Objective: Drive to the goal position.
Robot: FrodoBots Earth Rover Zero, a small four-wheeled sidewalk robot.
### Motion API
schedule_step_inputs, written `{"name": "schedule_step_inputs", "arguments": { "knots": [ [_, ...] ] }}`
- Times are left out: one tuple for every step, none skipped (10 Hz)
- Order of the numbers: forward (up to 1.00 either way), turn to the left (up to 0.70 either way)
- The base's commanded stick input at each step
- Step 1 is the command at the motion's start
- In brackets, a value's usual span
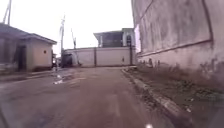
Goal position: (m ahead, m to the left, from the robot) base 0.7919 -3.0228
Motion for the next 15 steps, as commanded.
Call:
{"name": "schedule_step_inputs", "arguments": {
  "knots": [
    [0.00,0.85],
    [0.00,0.85],
    [0.00,0.85],
    [0.00,0.85],
    [0.00,0.85],
    [0.00,0.85],
    [0.00,0.85],
    [0.00,0.85],
    [0.00,0.85],
    [0.00,0.85],
    [0.00,0.85],
    [0.00,0.85],
    [0.00,0.85],
    [0.00,0.85],
    [0.00,0.85]
  ]
}}
